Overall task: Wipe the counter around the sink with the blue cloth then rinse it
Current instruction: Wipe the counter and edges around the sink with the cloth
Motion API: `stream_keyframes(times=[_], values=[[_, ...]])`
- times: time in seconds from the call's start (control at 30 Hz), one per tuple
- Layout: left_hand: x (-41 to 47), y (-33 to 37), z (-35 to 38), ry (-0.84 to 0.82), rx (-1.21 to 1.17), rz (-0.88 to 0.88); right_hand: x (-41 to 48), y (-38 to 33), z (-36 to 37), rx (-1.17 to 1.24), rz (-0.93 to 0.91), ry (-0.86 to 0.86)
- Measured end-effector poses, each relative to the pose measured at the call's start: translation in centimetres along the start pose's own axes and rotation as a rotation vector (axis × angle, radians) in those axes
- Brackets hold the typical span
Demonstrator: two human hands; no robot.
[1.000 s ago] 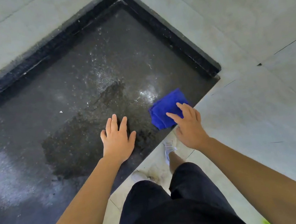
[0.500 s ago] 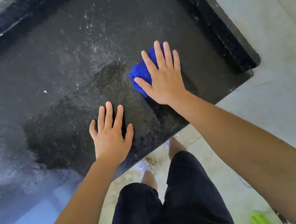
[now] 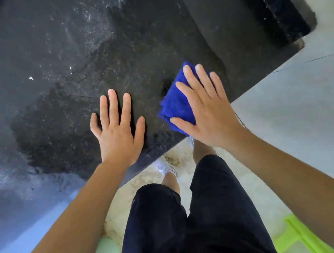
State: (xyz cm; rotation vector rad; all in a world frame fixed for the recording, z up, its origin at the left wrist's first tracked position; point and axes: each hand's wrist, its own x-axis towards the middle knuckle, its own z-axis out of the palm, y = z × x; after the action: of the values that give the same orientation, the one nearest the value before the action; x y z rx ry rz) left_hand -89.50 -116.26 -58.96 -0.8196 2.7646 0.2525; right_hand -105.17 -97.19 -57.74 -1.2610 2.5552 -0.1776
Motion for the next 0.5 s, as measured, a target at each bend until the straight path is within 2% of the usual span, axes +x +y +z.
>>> stream_keyframes(times=[0.1, 0.27, 0.4, 0.5], values=[[-0.1, 0.3, 0.6, 0.013, 0.000, -0.011, -1.7, 3.5, -0.7, -0.065, 0.021, -0.025], [-0.1, 0.3, 0.7, 0.028, -0.007, -0.005, 6.6, 4.5, -1.8, -0.071, 0.227, 0.125], [0.0, 0.4, 0.1, 0.025, -0.039, -0.005, 15.5, 1.2, -3.1, -0.057, 0.347, 0.145], [0.2, -0.1, -0.6, 0.091, -0.214, -0.044, 18.0, -4.0, -2.3, -0.044, 0.264, 0.135]])
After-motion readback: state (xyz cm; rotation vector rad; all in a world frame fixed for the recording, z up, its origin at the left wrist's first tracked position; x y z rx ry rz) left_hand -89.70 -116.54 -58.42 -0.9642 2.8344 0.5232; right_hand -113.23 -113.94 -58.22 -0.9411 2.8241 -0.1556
